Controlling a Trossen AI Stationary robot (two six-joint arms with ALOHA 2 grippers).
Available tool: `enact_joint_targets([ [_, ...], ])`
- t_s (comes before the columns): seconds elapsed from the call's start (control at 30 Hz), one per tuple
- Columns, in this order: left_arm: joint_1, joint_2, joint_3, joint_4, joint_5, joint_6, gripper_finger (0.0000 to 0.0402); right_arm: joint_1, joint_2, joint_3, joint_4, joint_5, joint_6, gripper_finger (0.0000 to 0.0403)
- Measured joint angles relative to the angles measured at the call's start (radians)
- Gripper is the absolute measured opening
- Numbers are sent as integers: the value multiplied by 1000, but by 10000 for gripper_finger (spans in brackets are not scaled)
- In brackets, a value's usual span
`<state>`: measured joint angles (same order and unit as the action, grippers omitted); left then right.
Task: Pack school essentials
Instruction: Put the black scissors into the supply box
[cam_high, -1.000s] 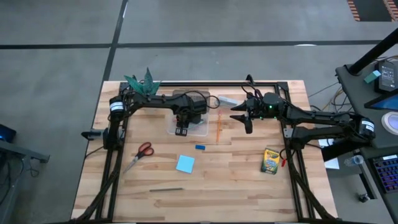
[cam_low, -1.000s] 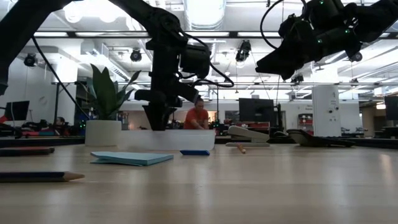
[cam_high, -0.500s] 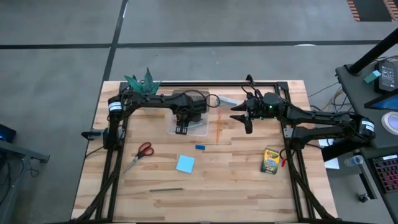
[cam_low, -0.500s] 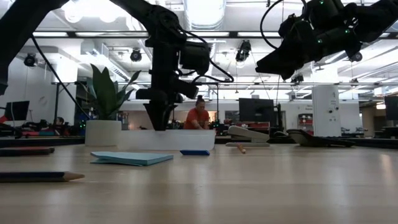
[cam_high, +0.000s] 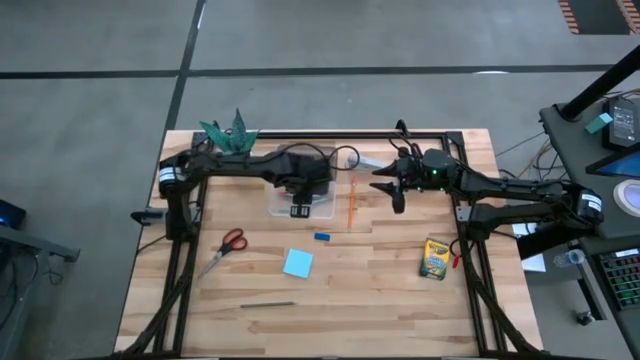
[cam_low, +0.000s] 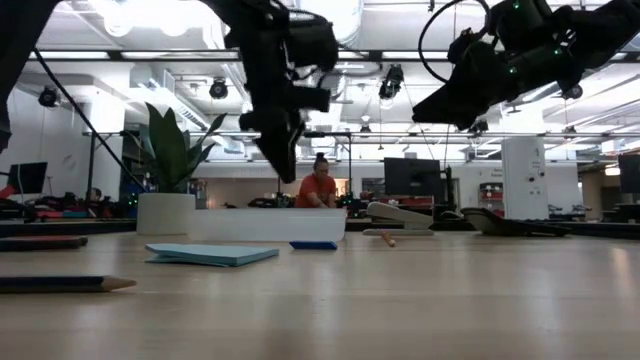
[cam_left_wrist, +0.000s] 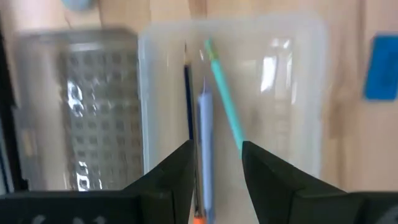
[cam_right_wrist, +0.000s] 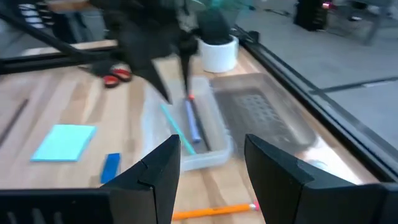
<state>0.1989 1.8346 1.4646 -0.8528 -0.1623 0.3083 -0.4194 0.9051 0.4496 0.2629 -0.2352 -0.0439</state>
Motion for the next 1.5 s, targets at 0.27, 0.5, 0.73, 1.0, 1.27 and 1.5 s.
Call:
enact_joint_targets([
  [0.27, -70, -78, -9, 78, 10, -88, 116, 0, 1, -7, 4, 30, -1, 166],
  [0.5, -126, -121, -10, 64, 31, -178, 116, 0, 12, -7, 5, 31, -10, 166],
  [0.73, -153, -159, -5, 41, 33, -197, 116, 0, 13, -5, 3, 33, -19, 166],
  [1.0, -154, -188, -1, 19, 107, -331, 116, 0, 13, -4, 3, 30, -20, 166],
  [1.27, -201, -188, -27, -261, 286, -622, 116, 0, 13, -8, 3, 28, -46, 166],
  [1.5, -307, -197, -162, -278, 267, -741, 116, 0, 13, -26, 3, 27, -34, 166],
])
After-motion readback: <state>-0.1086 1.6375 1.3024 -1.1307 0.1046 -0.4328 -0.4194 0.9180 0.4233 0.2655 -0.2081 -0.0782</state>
